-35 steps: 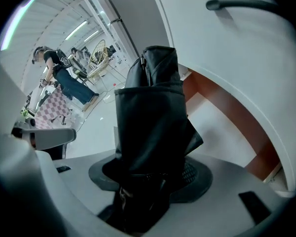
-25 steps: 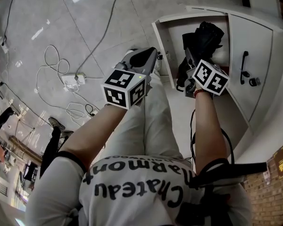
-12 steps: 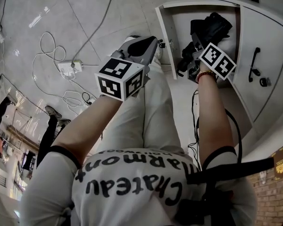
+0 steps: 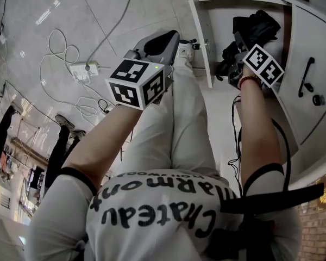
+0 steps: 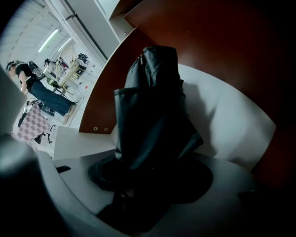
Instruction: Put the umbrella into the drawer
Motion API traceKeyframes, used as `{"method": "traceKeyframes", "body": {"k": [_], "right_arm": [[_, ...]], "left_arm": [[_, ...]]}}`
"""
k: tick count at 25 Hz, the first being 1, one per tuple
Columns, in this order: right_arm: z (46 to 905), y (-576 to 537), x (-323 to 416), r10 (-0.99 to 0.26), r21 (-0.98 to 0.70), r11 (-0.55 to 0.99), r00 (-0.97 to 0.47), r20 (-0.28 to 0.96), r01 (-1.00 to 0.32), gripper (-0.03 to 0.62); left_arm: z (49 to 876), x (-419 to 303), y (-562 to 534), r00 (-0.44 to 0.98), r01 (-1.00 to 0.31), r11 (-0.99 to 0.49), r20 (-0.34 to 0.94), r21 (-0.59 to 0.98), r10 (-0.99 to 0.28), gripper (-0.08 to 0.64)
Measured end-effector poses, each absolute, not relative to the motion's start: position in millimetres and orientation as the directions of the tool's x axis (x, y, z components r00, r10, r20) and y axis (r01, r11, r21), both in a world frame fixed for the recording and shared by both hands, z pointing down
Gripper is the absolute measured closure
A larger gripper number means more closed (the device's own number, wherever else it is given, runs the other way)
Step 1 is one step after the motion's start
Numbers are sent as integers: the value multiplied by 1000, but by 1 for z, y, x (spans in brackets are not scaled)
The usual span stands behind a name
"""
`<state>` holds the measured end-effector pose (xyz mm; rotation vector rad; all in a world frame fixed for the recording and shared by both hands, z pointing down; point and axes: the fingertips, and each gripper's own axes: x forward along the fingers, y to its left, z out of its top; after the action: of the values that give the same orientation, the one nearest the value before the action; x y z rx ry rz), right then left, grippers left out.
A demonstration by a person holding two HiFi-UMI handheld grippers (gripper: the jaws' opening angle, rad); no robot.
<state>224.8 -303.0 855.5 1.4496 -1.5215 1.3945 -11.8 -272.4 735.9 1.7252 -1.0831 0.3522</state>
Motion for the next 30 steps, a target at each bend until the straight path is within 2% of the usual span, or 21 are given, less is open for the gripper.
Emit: {"method": "traceKeyframes", "body": {"k": [22, 30], "right_arm": [[875, -304, 226, -336, -192, -110, -145, 931, -975, 359], [876, -307, 227, -352, -102, -110, -57, 934, -989, 359]], "left_arm": [[762, -16, -247, 559, -784, -33, 682, 620, -473, 545], [765, -19, -244, 558, -781, -24, 680, 624, -475, 545]]}}
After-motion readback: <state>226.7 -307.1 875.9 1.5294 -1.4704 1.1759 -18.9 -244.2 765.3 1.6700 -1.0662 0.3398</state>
